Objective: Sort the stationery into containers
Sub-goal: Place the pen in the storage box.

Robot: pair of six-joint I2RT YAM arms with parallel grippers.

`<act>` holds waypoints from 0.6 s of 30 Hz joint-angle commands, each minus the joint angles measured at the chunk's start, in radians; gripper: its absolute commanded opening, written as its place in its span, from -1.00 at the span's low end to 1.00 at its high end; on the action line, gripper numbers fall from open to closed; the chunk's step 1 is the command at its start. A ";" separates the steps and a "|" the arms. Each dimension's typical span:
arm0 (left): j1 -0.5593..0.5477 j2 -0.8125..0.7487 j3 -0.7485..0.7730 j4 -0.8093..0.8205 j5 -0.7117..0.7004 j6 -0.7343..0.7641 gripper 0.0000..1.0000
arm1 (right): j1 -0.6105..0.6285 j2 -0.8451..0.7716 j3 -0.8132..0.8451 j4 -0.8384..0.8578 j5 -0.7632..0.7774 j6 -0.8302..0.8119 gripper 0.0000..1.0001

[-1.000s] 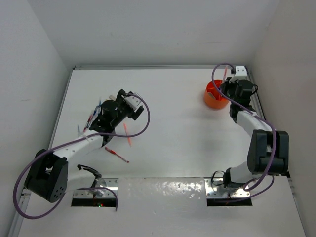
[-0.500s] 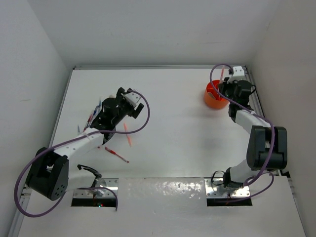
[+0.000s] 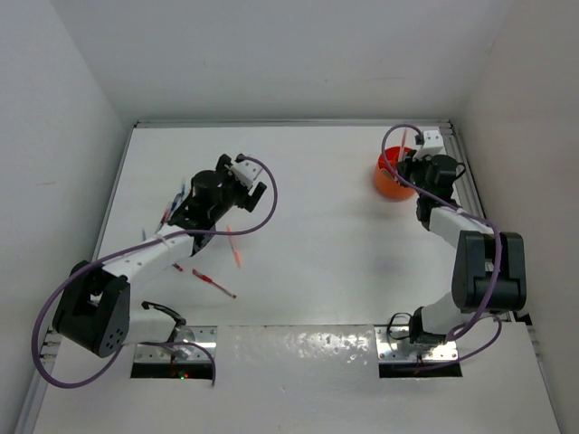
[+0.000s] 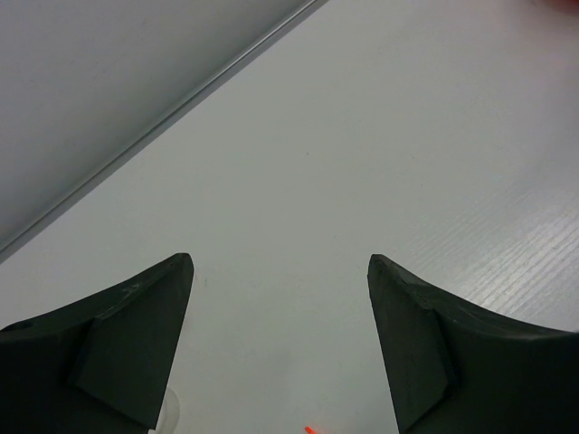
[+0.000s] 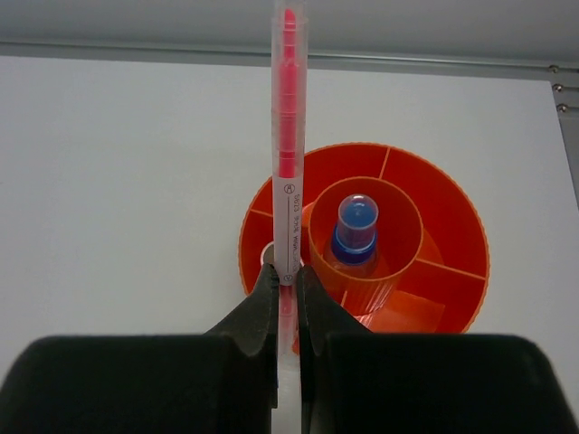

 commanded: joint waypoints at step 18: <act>0.002 -0.001 0.040 -0.003 0.021 0.005 0.52 | -0.027 -0.262 -0.173 -0.030 0.076 0.041 -1.00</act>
